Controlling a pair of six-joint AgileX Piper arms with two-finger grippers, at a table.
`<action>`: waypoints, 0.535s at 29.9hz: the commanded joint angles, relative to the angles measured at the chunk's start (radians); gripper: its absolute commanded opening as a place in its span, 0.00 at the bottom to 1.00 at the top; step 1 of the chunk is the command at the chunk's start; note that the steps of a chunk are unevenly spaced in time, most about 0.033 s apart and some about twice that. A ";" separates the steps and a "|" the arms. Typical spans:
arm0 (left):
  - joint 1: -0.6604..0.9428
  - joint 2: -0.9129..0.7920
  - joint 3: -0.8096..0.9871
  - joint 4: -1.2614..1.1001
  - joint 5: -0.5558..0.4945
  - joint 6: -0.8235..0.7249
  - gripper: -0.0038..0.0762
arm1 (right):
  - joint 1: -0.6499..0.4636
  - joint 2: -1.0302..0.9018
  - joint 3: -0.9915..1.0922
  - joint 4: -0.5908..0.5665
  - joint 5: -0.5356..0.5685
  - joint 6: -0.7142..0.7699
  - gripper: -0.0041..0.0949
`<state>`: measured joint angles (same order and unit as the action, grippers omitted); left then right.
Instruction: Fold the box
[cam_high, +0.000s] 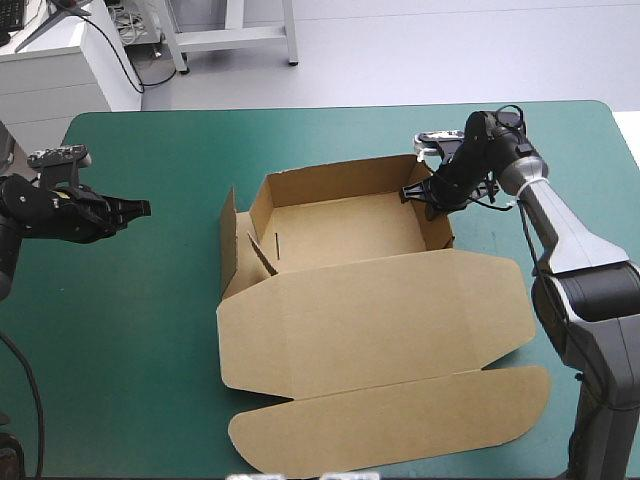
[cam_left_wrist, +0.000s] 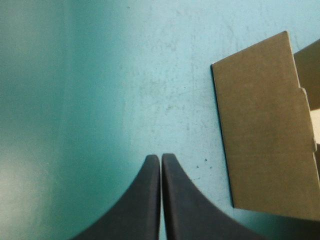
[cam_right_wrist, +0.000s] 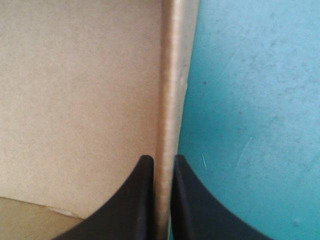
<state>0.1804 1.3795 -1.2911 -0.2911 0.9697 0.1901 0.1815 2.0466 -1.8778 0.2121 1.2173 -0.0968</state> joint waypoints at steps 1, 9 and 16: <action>0.001 -0.031 -0.031 -0.039 -0.034 0.004 0.04 | -0.004 -0.059 -0.025 0.019 0.003 -0.023 0.04; 0.001 -0.029 -0.031 -0.043 -0.034 0.004 0.06 | -0.088 -0.109 -0.027 0.254 0.032 -0.106 0.04; 0.001 0.008 -0.031 -0.069 0.033 -0.007 0.46 | -0.226 -0.216 -0.025 0.419 0.034 -0.169 0.04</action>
<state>0.1804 1.4010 -1.2911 -0.3095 1.0053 0.1913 0.0023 1.9411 -1.8778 0.5365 1.2306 -0.2465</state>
